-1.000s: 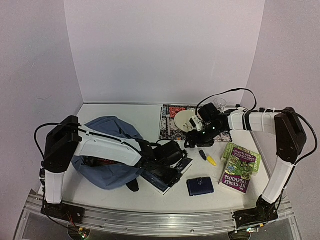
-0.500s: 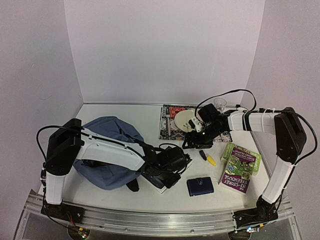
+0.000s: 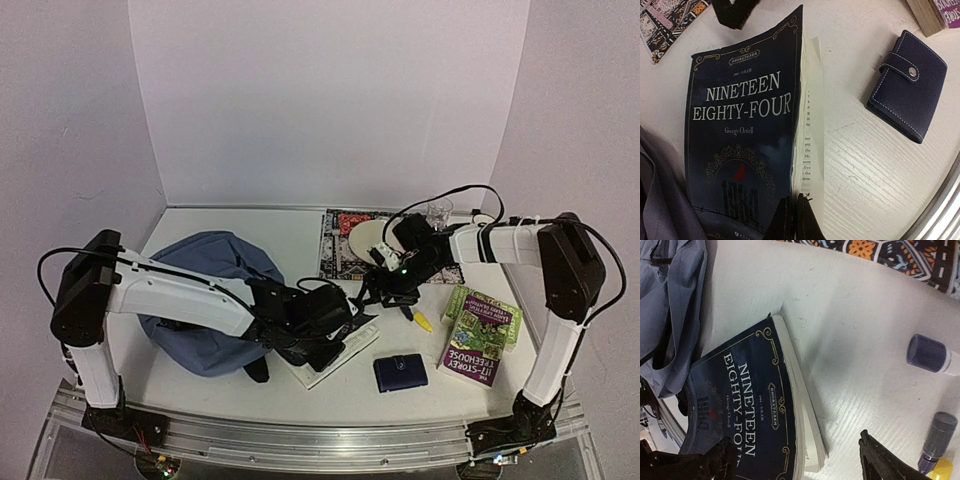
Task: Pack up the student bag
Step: Pick up the book at the center of the board, then pass from the left arm to the right
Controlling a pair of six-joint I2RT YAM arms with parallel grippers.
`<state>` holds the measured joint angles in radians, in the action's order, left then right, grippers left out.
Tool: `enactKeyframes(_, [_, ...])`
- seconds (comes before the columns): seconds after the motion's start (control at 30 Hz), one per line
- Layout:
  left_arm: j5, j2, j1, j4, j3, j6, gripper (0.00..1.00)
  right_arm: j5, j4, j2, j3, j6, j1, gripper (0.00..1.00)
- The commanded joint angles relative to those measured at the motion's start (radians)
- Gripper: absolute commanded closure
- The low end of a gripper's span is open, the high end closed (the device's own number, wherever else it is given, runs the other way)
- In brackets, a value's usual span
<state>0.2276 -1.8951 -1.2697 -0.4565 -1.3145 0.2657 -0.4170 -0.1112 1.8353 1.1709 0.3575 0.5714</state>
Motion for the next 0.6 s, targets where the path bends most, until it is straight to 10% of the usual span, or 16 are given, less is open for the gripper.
enactKeyframes(0.0, [0.051,0.128,0.007,0.052,0.064,0.004,1.00,-0.119,-0.028,0.049,0.011,-0.001,-0.008,0.15])
enactKeyframes(0.57, [0.062,0.235,0.007,0.247,0.230,0.024,1.00,-0.407,0.029,0.101,0.034,0.061,-0.008,0.16])
